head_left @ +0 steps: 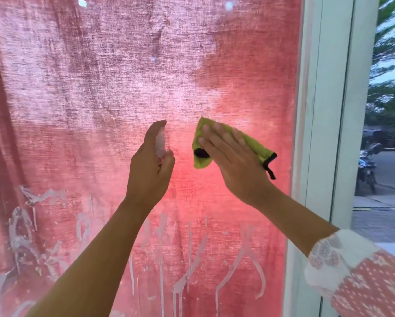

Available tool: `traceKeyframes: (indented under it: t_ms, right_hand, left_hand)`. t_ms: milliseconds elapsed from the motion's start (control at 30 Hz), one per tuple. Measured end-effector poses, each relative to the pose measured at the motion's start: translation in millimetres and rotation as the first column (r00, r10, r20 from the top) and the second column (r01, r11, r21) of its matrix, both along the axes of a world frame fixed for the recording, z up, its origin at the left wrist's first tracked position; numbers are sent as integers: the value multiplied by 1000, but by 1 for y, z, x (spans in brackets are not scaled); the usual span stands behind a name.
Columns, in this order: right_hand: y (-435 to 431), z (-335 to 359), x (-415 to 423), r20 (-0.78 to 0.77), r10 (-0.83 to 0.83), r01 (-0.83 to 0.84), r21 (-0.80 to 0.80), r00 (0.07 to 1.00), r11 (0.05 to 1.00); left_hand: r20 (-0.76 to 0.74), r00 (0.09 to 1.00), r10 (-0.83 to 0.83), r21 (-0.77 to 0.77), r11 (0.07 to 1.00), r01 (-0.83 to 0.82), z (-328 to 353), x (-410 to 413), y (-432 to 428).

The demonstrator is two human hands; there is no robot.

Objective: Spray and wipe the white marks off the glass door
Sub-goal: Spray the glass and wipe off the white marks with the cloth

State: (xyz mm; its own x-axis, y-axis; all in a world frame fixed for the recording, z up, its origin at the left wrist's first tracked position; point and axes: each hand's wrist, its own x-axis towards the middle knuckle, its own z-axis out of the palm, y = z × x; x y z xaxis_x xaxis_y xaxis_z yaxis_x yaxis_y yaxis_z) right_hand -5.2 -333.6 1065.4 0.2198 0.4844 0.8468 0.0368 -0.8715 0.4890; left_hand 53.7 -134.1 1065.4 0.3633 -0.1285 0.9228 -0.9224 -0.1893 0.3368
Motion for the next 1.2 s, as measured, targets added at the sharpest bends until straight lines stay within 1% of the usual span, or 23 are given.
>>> traceKeyframes:
  t_ms: [67,167,233,300,367,500,600,700,767,900,967,1000,1033,1133,1200]
  right_hand:
    - [-6,3,-7,18,-8,7,42,1000,999]
    - [4,28,-5,104,-38,12,238,994,971]
    - [21,46,4,143,-60,18,275,988,961]
    - [35,53,16,142,-82,53,199,986,979]
    - [40,45,23,119,-86,79,63,989,995]
    - [27,1,17,-3,-67,65,-147,998,987]
    - [5,-26,2,-87,-78,56,-238,993,970]
    - [-14,-26,-10,-127,-85,48,-276,988,960]
    - [-16,-18,-14,-115,-83,54,-237,990,970]
    - [3,-6,-9,25,-69,69,14,997,998]
    - [12,-9,-3,62,-48,43,80,997,996]
    - [12,-15,-1,42,-34,32,59,999,998]
    - [8,-24,0,-1,-25,25,-8,1000,1000]
    - [-18,-51,-13,-161,-80,31,-286,984,958]
    - [-38,-57,-25,-182,-130,58,-355,975,933]
  left_hand:
    - [7,1000,-12,-12,1000,12,-3,-1,6]
    - [-4,1000,-28,-47,998,28,-5,-1,18]
    - [-4,1000,-23,-92,996,23,-6,1,23]
    - [3,1000,-21,-143,989,21,-6,3,24]
    - [8,1000,-23,-191,981,24,-7,4,22]
    - [-2,1000,-23,-260,965,21,-9,3,15]
    - [7,1000,-15,-237,971,17,-12,1,8]
    - [21,1000,-23,-177,984,27,-18,-3,4]
    - [20,999,-45,-135,990,47,-21,-8,6]
    - [-5,999,-40,-93,995,40,-29,-11,11]
    - [-21,999,-33,-107,994,30,-32,-9,9]
    - [-27,999,-31,-118,993,27,-33,-9,7]
    - [-32,999,-28,-135,991,24,-34,-8,4]
    - [-46,998,-42,-172,984,33,-38,-10,-5]
    - [-55,998,-44,-166,986,35,-43,-10,-8]
